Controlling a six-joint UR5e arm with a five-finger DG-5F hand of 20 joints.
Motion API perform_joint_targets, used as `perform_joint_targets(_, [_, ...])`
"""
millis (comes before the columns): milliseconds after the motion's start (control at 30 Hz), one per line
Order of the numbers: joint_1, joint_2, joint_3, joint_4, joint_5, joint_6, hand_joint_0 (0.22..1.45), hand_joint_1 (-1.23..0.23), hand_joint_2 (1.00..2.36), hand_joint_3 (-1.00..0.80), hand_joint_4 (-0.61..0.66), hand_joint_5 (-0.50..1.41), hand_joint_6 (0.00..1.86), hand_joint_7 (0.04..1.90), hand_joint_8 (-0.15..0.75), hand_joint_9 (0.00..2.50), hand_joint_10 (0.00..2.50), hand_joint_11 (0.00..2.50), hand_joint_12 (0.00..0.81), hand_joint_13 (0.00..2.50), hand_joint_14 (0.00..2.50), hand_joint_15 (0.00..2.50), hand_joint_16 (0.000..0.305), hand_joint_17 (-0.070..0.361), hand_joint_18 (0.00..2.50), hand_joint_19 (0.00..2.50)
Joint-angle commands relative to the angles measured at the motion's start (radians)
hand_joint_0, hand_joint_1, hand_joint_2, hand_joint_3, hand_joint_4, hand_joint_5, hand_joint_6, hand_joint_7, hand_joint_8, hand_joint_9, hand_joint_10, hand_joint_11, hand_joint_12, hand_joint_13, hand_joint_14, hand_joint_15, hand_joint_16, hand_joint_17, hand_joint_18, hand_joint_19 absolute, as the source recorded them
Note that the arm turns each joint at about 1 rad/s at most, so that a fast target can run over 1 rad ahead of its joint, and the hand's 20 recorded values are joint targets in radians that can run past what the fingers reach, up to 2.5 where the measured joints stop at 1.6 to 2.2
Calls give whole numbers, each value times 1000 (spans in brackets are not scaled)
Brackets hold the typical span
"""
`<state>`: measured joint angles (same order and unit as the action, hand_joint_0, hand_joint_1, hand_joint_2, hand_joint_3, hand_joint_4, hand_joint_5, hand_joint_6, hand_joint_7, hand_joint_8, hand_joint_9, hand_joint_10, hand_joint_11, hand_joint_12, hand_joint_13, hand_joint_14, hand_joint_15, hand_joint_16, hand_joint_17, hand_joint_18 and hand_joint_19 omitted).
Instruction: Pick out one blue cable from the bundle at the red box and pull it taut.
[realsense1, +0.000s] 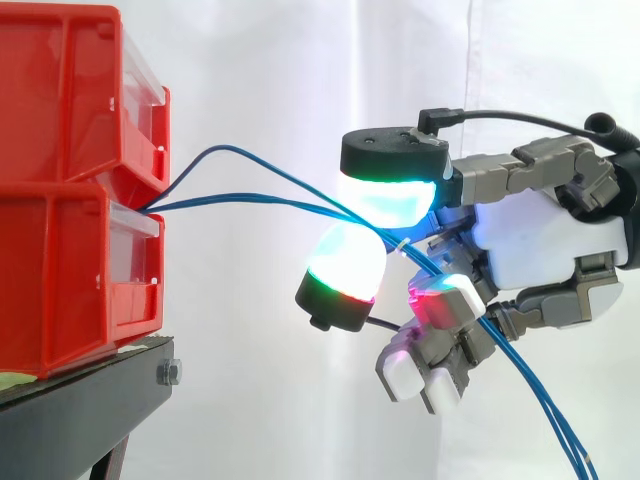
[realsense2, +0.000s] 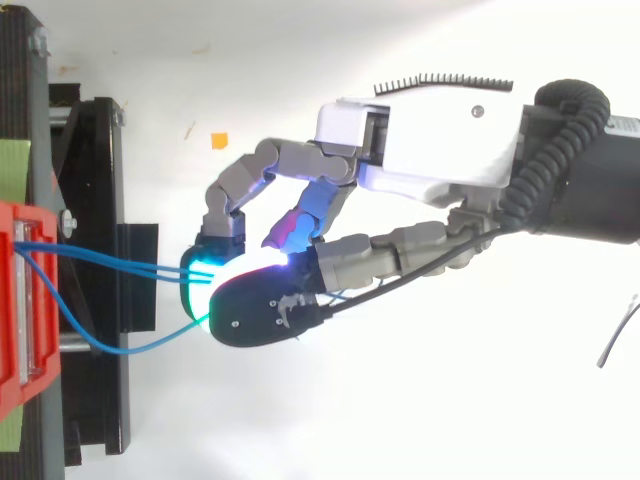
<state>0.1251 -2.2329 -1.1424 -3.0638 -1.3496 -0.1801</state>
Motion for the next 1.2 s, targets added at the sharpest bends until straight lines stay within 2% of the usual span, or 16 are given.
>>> perform_joint_targets(0, [-1,-1,1,0,0,1,611,-736,1007,-31,98,-141,907,853,355,1230,20,824,419,926,13,390,60,135,890,441])
perform_joint_targets(200, [2,-1,0,-6,3,-4,624,-748,1010,-39,76,-146,912,874,343,1221,22,849,407,916,14,386,58,130,878,445])
perform_joint_targets(400, [2,-1,0,-12,3,1,652,-776,1019,-79,-30,-155,919,945,313,1212,21,891,375,908,16,408,50,113,850,466])
perform_joint_targets(533, [-1,-1,0,-16,3,1,675,-786,1022,-118,-89,-154,943,929,298,1237,23,900,364,914,15,405,47,107,850,470])
perform_joint_targets(700, [-2,-1,0,-18,3,1,685,-786,1020,-164,-102,-148,944,926,289,1251,23,911,363,929,15,402,47,105,852,471])
perform_joint_targets(900, [-1,-1,0,-18,3,1,719,-774,1012,-338,-104,-146,942,946,292,1260,24,906,359,934,15,403,46,104,865,468])
perform_joint_targets(1167, [1,-1,0,-20,1,1,734,-790,1005,-435,-131,-140,945,967,289,1276,23,902,357,947,15,405,45,102,889,461])
